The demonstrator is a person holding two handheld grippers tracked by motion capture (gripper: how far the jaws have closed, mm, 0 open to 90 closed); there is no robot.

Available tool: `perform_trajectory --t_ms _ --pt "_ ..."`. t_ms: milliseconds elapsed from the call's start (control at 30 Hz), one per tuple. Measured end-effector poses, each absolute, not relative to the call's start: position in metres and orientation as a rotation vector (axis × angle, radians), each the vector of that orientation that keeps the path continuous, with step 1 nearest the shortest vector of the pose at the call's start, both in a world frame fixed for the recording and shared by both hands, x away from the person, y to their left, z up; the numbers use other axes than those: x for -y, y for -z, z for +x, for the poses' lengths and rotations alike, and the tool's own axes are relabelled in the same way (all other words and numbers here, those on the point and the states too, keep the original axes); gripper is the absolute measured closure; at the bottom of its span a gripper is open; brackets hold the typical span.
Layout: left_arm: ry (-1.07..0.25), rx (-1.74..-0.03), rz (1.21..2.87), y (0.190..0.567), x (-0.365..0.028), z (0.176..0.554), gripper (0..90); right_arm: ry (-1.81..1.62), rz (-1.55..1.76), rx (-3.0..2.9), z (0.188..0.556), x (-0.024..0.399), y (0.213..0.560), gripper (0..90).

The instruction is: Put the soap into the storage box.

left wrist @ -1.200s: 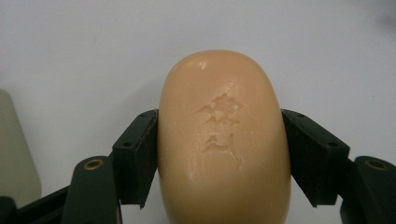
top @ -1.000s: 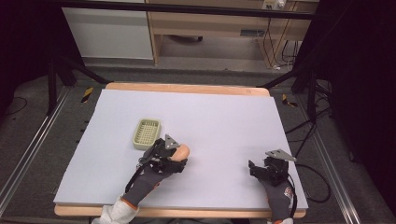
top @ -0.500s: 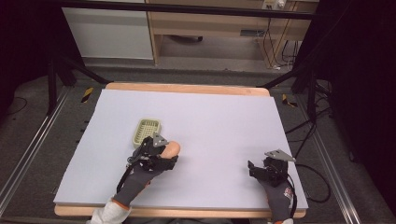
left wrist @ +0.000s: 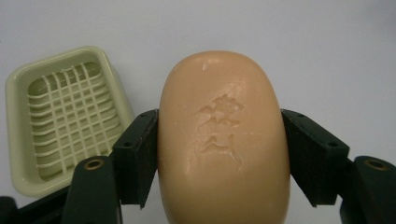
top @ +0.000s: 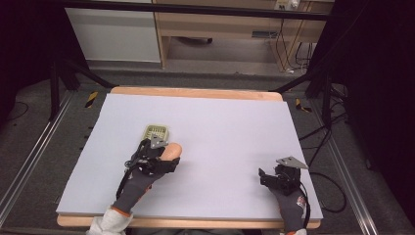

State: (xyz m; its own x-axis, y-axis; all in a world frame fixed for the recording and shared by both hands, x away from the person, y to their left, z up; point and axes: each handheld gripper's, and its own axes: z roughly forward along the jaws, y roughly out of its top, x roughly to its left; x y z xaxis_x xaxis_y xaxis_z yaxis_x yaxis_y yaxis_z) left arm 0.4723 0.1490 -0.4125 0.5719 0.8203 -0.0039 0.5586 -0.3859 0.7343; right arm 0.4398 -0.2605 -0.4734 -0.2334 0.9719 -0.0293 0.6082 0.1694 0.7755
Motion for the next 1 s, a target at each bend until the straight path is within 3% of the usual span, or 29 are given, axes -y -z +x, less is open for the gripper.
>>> perform_trajectory --t_ms 1000 --pt "-0.515 -1.196 2.049 0.409 -0.175 0.5 31.3 -0.864 1.492 -1.928 0.443 0.258 0.476 13.0"
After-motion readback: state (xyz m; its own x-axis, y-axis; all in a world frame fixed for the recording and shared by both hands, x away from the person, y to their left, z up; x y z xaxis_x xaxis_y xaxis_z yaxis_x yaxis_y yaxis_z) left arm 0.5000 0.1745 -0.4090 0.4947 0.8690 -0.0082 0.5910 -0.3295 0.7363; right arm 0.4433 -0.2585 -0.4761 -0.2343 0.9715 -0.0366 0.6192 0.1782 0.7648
